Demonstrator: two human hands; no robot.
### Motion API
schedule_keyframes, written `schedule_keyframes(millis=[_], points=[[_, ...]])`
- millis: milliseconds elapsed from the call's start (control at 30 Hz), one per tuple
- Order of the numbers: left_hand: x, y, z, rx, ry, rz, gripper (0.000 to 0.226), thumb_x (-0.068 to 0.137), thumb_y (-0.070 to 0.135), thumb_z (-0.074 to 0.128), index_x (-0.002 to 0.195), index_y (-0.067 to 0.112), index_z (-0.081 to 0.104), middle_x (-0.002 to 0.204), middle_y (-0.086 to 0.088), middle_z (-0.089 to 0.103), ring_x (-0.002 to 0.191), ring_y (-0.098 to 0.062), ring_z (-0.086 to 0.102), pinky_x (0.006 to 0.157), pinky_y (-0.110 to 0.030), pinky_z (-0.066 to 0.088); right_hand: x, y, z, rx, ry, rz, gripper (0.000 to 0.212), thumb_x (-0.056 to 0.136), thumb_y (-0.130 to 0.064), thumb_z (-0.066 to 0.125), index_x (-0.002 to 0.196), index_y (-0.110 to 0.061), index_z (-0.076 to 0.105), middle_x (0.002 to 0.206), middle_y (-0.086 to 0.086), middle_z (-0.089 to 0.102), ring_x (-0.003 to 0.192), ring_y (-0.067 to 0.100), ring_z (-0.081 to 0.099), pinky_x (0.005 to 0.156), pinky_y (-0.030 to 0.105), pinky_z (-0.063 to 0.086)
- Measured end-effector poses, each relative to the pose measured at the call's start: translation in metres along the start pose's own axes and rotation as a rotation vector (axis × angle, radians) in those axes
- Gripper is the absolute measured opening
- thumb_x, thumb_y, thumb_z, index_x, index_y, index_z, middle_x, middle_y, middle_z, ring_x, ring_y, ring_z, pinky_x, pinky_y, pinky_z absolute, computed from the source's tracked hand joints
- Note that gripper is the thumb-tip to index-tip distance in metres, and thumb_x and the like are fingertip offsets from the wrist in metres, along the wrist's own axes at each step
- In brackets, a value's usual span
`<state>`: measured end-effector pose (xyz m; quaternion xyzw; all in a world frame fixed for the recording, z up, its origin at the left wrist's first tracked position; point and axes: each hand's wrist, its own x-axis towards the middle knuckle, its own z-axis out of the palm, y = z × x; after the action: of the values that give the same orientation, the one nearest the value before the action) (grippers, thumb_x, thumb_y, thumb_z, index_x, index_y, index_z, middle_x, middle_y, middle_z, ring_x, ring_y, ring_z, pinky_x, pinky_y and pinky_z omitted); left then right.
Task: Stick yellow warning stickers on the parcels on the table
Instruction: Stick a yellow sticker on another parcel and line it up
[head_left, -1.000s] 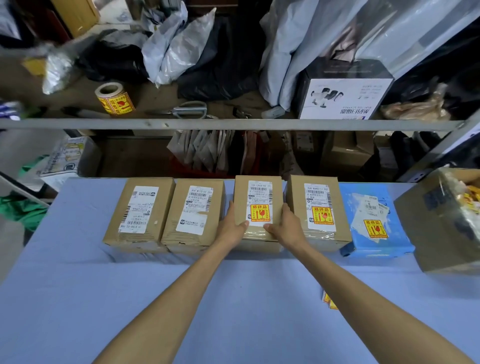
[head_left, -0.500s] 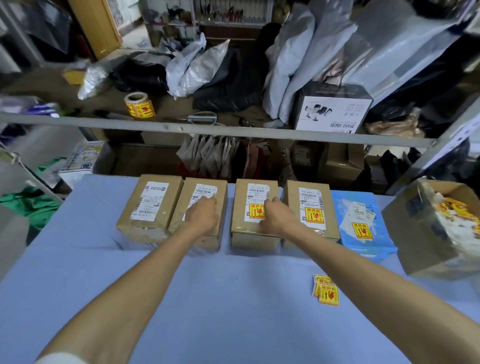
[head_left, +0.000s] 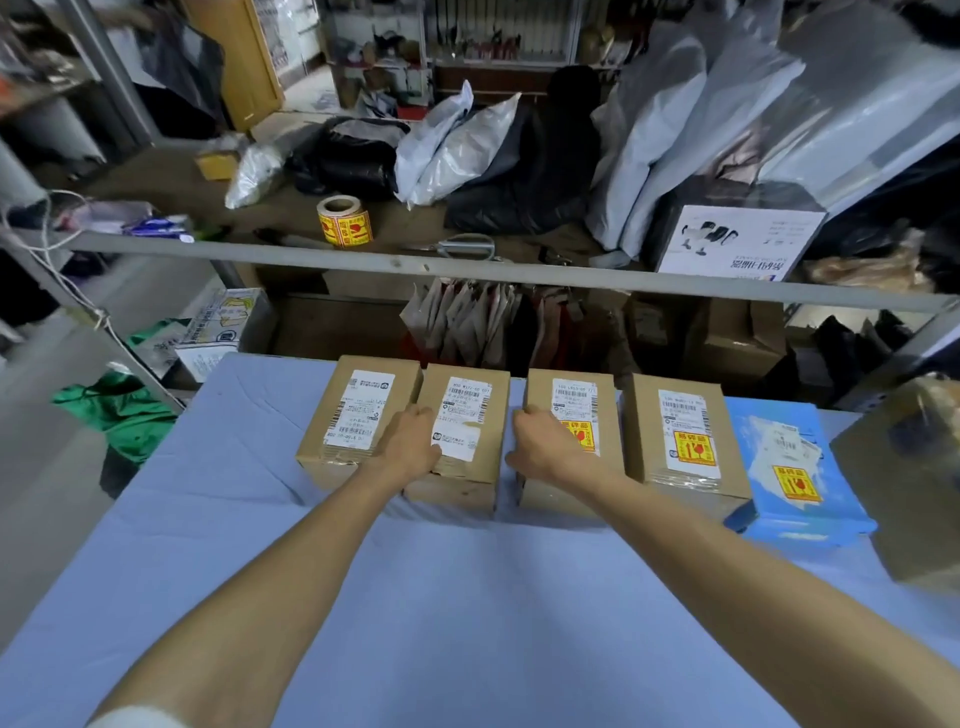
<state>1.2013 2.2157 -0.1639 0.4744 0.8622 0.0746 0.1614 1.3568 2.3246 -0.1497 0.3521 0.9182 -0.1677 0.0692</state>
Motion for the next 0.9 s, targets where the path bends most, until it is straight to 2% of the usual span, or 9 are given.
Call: schedule_keyframes(millis=[100, 233, 333, 433, 533, 633, 733, 833, 900], points=[[0.009, -0.006, 0.008, -0.05, 0.006, -0.009, 0.047, 0.088, 0.022, 0.063, 0.128, 0.006, 0.044, 0.13, -0.015, 0.043, 0.118, -0.03, 0.044, 0.094, -0.035, 0.04, 0.011, -0.008, 0.011, 0.077, -0.003, 0.025, 0.045, 0.086, -0.011, 0.058, 0.126, 0.004, 0.043, 0.125, 0.022, 0.048, 0.112, 0.037, 0.051, 0.089, 0.038, 0.046], [0.02, -0.015, 0.017, -0.211, 0.008, -0.075, 0.072, 0.082, 0.033, 0.072, 0.139, 0.009, 0.035, 0.136, -0.013, 0.038, 0.123, -0.031, 0.044, 0.101, -0.039, 0.039, 0.026, -0.02, 0.023, 0.266, -0.015, 0.146, 0.065, 0.085, -0.023, 0.063, 0.134, 0.007, 0.032, 0.127, 0.022, 0.05, 0.111, 0.035, 0.052, 0.085, 0.033, 0.042], [0.025, -0.023, 0.022, -0.395, -0.013, 0.003, 0.086, 0.072, 0.027, 0.081, 0.142, 0.015, 0.032, 0.137, -0.009, 0.048, 0.127, -0.028, 0.045, 0.101, -0.037, 0.039, 0.032, -0.027, 0.034, 0.398, -0.013, 0.244, 0.079, 0.082, -0.033, 0.071, 0.137, 0.004, 0.028, 0.13, 0.022, 0.049, 0.113, 0.035, 0.053, 0.087, 0.035, 0.043], [0.029, -0.028, 0.025, -0.558, -0.04, -0.058, 0.1, 0.067, 0.022, 0.085, 0.145, 0.013, 0.024, 0.14, -0.004, 0.048, 0.128, -0.026, 0.047, 0.102, -0.04, 0.041, 0.033, -0.032, 0.045, 0.476, 0.014, 0.258, 0.085, 0.081, -0.028, 0.073, 0.14, 0.004, 0.021, 0.132, 0.023, 0.047, 0.115, 0.037, 0.052, 0.09, 0.038, 0.043], [0.034, -0.031, 0.026, -0.681, -0.072, -0.056, 0.092, 0.065, 0.018, 0.087, 0.14, 0.014, 0.033, 0.138, -0.002, 0.05, 0.127, -0.022, 0.048, 0.104, -0.04, 0.04, 0.032, -0.032, 0.049, 0.609, 0.035, 0.266, 0.084, 0.081, -0.018, 0.074, 0.141, 0.0, 0.018, 0.134, 0.018, 0.052, 0.118, 0.033, 0.054, 0.095, 0.038, 0.046], [0.033, -0.033, 0.026, -0.77, -0.058, -0.041, 0.086, 0.064, 0.014, 0.087, 0.135, 0.017, 0.039, 0.134, 0.0, 0.054, 0.125, -0.019, 0.049, 0.104, -0.039, 0.039, 0.031, -0.031, 0.049, 0.711, 0.029, 0.312, 0.078, 0.08, -0.014, 0.074, 0.137, -0.007, 0.02, 0.133, 0.011, 0.056, 0.117, 0.029, 0.056, 0.089, 0.032, 0.045], [0.029, -0.034, 0.027, -0.826, -0.041, -0.031, 0.087, 0.062, 0.016, 0.088, 0.134, 0.022, 0.04, 0.129, 0.007, 0.057, 0.119, -0.013, 0.051, 0.098, -0.032, 0.039, 0.031, -0.033, 0.049, 0.756, 0.029, 0.327, 0.085, 0.08, -0.014, 0.072, 0.142, -0.01, 0.014, 0.132, 0.008, 0.057, 0.117, 0.027, 0.056, 0.086, 0.028, 0.042], [0.023, -0.036, 0.028, -0.861, -0.02, -0.047, 0.089, 0.059, 0.018, 0.09, 0.134, 0.028, 0.041, 0.118, 0.016, 0.059, 0.112, -0.008, 0.053, 0.091, -0.027, 0.04, 0.03, -0.037, 0.049, 0.753, 0.057, 0.346, 0.094, 0.079, -0.014, 0.073, 0.147, -0.01, 0.008, 0.13, 0.009, 0.058, 0.116, 0.028, 0.056, 0.088, 0.031, 0.044], [0.019, -0.038, 0.029, -0.894, -0.018, -0.069, 0.092, 0.06, 0.017, 0.089, 0.137, 0.029, 0.041, 0.116, 0.017, 0.059, 0.112, -0.009, 0.054, 0.089, -0.024, 0.04, 0.026, -0.037, 0.049, 0.771, 0.07, 0.348, 0.093, 0.076, -0.012, 0.076, 0.145, -0.01, 0.014, 0.129, 0.009, 0.058, 0.115, 0.028, 0.056, 0.092, 0.035, 0.046]])
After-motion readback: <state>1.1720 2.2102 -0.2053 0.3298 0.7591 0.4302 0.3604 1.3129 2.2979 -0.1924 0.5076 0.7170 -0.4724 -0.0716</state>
